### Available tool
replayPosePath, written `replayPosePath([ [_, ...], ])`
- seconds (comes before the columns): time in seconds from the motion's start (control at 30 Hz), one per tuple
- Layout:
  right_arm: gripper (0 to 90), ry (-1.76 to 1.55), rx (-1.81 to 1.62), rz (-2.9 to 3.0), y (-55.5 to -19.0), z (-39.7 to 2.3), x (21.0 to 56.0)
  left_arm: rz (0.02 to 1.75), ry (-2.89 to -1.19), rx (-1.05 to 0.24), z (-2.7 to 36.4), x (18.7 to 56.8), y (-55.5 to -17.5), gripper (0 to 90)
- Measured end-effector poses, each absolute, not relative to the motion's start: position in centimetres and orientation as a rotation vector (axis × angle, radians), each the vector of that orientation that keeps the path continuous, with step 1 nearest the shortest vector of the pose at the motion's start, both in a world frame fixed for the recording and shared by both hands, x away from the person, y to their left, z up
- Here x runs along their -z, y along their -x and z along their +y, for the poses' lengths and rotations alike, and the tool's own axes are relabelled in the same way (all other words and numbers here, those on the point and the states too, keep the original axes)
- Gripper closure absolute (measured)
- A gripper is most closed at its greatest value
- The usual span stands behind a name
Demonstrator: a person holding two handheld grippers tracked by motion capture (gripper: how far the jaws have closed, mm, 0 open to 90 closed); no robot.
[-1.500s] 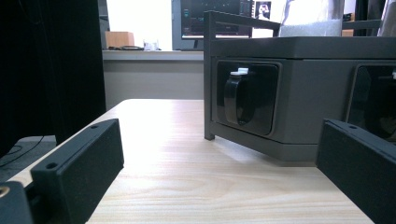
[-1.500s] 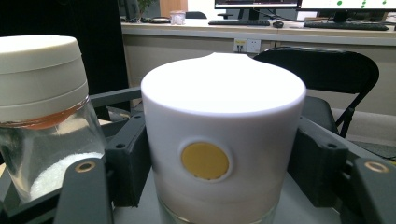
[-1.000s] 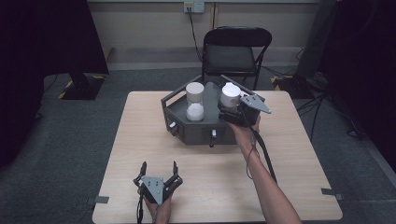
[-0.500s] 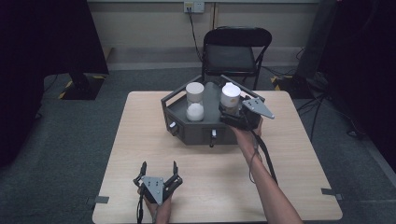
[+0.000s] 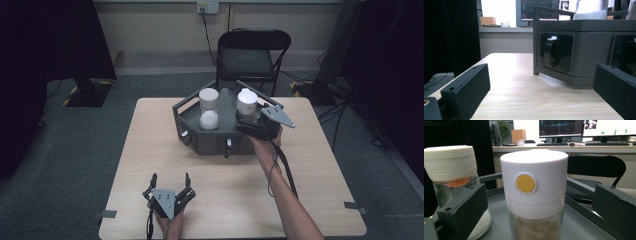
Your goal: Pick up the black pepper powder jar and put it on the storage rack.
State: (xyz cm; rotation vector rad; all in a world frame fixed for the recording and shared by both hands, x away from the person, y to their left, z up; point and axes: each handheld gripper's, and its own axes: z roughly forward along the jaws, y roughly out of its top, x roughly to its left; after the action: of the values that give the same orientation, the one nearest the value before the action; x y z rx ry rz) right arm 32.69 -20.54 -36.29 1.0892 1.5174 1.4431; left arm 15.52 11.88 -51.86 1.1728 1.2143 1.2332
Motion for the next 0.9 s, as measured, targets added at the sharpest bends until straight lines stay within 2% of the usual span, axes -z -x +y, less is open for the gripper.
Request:
replayPosePath([
  [0.43,0.0,-1.076,-1.478,1.485,-30.7,-21.2,36.7,1.216,-1.172,-1.235,11.8,51.9,-15.5,0.8],
  [0.9,0.0,-1.055,-1.516,1.453,-27.7,-22.2,38.5,1.216,-1.172,-1.235,11.8,51.9,-15.5,0.8],
])
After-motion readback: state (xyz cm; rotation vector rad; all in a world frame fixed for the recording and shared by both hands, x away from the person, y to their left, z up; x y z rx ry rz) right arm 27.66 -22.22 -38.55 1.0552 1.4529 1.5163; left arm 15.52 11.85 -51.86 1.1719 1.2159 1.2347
